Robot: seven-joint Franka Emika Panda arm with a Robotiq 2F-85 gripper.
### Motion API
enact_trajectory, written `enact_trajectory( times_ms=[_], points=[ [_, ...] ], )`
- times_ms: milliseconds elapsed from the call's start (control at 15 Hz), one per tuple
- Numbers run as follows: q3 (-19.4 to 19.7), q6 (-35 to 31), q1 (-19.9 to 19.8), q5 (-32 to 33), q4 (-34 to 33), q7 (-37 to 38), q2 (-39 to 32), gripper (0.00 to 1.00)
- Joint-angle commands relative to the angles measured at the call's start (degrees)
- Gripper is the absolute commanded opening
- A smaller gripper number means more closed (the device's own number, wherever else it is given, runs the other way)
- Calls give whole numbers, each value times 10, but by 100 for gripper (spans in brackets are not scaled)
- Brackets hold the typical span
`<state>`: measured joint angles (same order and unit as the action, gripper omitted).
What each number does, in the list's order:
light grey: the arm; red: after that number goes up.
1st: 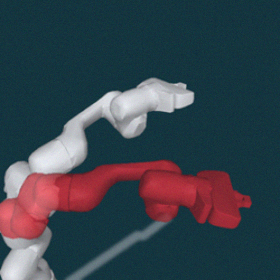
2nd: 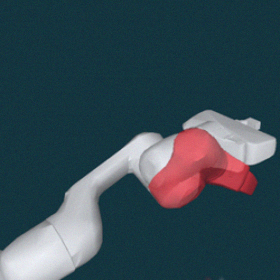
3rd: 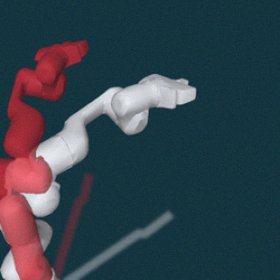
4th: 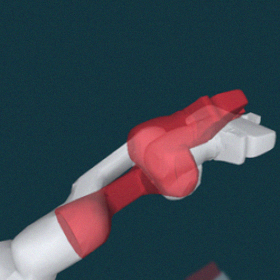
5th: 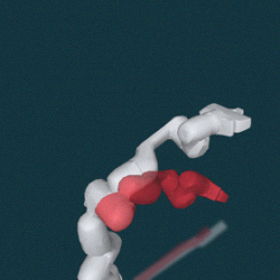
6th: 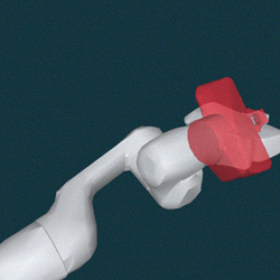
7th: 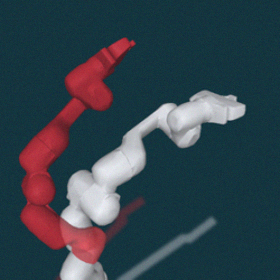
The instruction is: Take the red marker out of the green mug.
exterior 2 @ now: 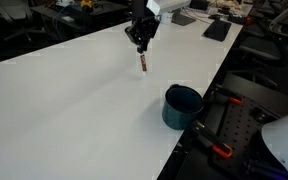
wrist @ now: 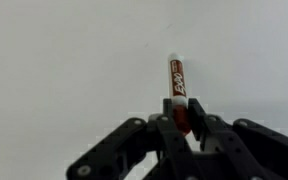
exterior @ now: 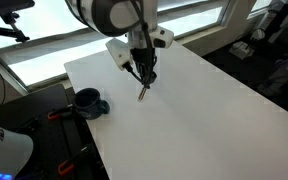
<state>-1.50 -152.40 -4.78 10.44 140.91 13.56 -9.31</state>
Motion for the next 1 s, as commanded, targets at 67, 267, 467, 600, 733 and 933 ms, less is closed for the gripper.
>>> enact_trajectory(
  times_ms=[67, 267, 467, 600, 733, 933],
  points=[
    [13, 10, 29, -40, -70, -18, -93, 46],
    [13, 19, 36, -64, -95, -30, -126, 61],
    [11, 25, 41, -78, -110, -39, -150, 84],
    [18, 12, 46, -81, -98, -36, -146, 98],
    [20, 12, 48, -84, -100, -40, -153, 89],
    [23, 12, 49, -84, -100, -39, -153, 98]
  ],
)
